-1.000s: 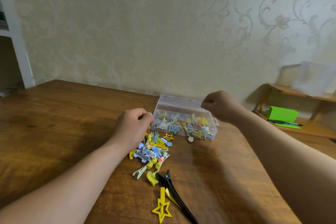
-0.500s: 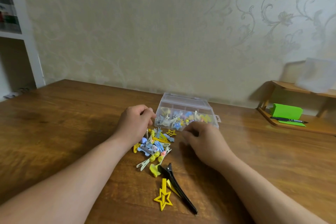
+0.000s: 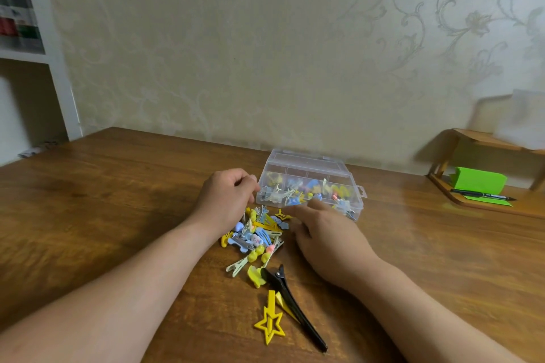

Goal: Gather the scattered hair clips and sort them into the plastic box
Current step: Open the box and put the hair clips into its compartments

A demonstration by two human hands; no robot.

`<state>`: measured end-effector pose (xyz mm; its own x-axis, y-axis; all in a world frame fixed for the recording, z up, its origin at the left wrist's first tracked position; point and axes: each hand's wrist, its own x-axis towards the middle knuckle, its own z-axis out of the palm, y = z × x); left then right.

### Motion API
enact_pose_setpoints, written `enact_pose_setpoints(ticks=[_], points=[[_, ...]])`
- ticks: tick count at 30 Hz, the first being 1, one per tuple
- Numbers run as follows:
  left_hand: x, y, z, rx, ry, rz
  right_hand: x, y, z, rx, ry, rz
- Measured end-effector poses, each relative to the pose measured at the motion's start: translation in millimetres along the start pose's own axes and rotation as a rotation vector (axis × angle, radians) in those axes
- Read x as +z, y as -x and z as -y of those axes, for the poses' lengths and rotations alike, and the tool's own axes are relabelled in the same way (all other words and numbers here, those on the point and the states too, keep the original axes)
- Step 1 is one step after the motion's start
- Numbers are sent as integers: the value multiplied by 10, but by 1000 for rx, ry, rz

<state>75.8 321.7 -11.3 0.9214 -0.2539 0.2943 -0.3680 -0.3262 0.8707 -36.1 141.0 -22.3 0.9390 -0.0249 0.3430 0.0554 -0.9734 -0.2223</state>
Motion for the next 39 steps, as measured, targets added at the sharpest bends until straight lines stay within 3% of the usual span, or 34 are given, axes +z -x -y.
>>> enact_pose_setpoints(ticks=[14,29,35,39], points=[[-15,23,-26,-3,-16,4,-111,61,-84,79,-78,47],[-13,33,-48,-13,-33,9,-150,54,-6,15,-2,20],[1,19,-39,-9,-23,9,-271,104,-98,98,-255,33],[5,-27,16,-9,-6,14,-491,25,-162,206,-567,-113]])
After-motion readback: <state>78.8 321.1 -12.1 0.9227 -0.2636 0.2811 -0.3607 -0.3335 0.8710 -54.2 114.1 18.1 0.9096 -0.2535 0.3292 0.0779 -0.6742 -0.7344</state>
